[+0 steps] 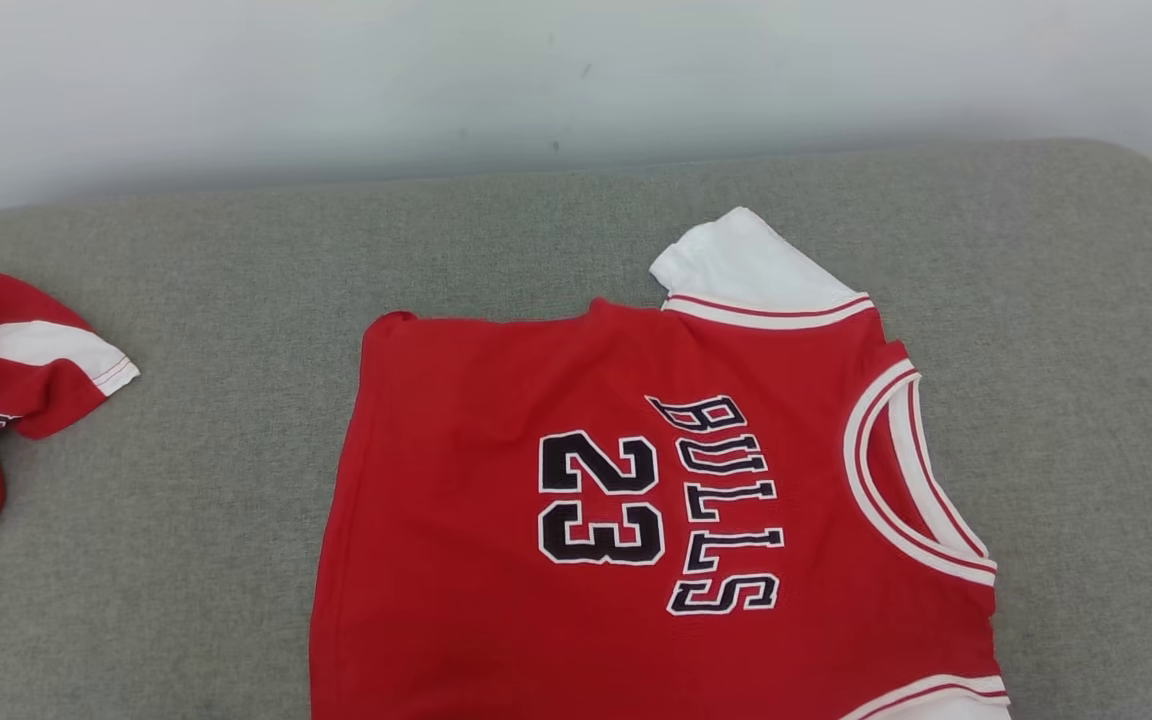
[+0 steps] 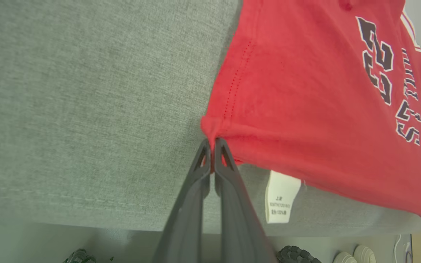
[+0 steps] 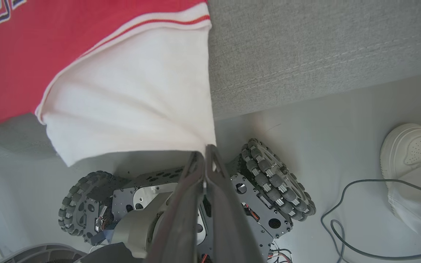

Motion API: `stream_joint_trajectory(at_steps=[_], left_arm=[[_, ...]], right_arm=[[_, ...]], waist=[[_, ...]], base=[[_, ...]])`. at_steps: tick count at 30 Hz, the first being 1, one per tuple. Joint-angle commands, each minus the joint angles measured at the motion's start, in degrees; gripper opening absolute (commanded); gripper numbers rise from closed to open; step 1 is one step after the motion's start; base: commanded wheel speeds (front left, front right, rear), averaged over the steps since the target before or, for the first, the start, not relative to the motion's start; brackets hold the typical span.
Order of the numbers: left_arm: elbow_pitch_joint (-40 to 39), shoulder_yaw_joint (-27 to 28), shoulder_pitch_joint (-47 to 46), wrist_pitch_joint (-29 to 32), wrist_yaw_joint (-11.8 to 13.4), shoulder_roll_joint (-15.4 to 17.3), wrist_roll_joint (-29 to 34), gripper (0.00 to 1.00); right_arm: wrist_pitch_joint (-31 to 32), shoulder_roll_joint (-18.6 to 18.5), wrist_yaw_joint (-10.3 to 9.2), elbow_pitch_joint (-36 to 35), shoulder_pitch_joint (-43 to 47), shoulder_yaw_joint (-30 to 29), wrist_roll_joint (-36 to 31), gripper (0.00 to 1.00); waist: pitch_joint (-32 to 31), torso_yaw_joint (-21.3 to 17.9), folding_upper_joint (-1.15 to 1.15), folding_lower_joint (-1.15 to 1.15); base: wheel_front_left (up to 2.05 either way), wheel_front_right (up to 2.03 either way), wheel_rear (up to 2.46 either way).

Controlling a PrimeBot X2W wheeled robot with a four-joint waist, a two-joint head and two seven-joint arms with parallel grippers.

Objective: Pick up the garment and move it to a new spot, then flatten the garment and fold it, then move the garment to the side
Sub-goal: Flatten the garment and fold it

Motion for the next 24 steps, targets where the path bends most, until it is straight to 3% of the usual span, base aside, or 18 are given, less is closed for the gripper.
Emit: stream_joint_trajectory(at_steps=[1, 11, 24], left_arm=[[-0.9, 0.4, 0.5, -0.2, 0.3, 0.2, -0.1, 0.0], [-4.6, 0.5, -3.1, -1.7, 0.4, -0.8, 1.1, 0.0], [2.3, -2.5, -15.9, -2.0, 0.2, -4.2, 4.6, 0.0]], right_arm=[[-0.6, 0.1, -0.14, -0.8, -0.2, -0.2, 0.5, 0.0], [-10.7, -0.1, -0.14, -2.5, -5.9, 5.2, -0.2, 0.0], [-27.2, -9.9, -0.14, 7.0, -18.4, 12.2, -4.6, 0.0]], waist=[[0.1, -0.1, 0.0, 0.0], [0.1, 0.1, 0.0, 0.0], [2.7, 1.0, 0.0, 0.0]], base=[[0.0, 0.0, 0.0], [0.0, 0.0, 0.0], [0.0, 0.0, 0.0]])
